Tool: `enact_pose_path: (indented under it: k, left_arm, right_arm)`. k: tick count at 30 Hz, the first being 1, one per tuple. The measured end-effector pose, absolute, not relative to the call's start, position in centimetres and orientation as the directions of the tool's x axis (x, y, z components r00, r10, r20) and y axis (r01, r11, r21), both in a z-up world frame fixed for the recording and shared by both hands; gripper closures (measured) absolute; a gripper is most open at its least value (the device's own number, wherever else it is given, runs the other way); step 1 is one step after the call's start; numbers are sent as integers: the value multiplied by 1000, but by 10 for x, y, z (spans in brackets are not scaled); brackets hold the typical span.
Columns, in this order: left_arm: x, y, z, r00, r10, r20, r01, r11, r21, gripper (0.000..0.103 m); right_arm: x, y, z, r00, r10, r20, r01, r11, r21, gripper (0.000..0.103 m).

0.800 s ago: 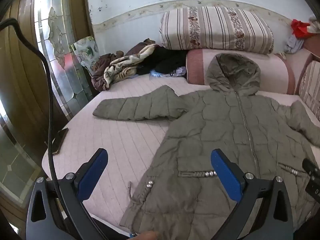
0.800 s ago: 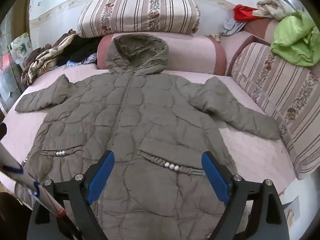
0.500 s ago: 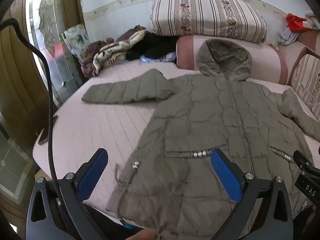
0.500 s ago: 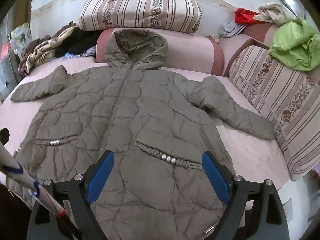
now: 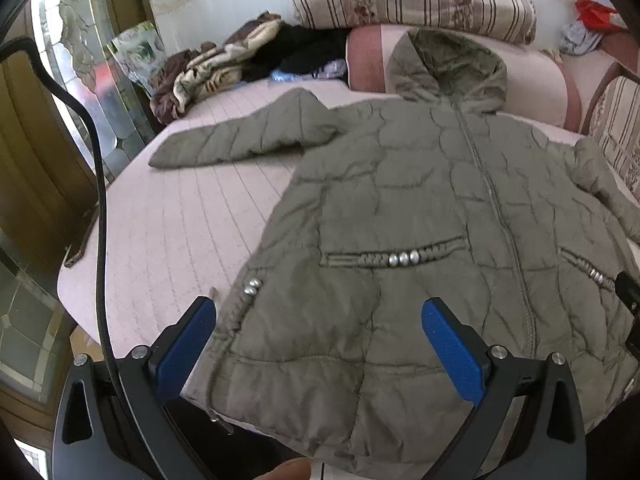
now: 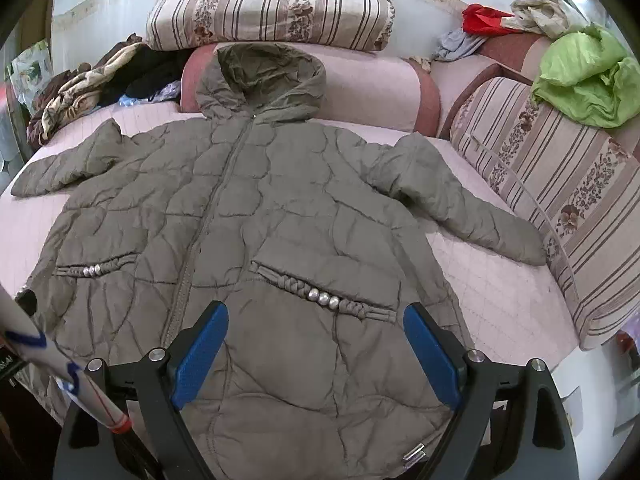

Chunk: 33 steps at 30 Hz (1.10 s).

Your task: Fold large clothes

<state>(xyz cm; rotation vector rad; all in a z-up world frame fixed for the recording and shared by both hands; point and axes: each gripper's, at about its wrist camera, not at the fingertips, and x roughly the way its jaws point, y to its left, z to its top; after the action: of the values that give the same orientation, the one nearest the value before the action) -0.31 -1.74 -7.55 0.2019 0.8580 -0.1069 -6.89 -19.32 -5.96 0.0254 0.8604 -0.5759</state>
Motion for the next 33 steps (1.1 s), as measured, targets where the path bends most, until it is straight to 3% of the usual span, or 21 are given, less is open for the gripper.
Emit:
enact_pose_path:
  k: [11, 19, 23, 33]
  left_arm:
    - [2, -21, -94, 599, -26, -801, 192, 975, 112, 0]
    - [-39, -11, -68, 635, -48, -771, 142, 988, 55, 0]
    - [-75, -11, -58, 671, -23, -741, 130, 988, 87, 0]
    - [-116, -27, -32, 680, -187, -709, 306, 951, 43, 0]
  right_arm:
    - [-63, -199, -73, 481, -463, -745, 492, 846, -208, 11]
    - [-66, -205, -66, 470, -470, -747, 508, 836, -207, 11]
    - [-75, -208, -55, 465, -481, -743, 522, 827, -208, 11]
    - [-121, -204, -33, 469, -502, -727, 551, 810, -203, 11]
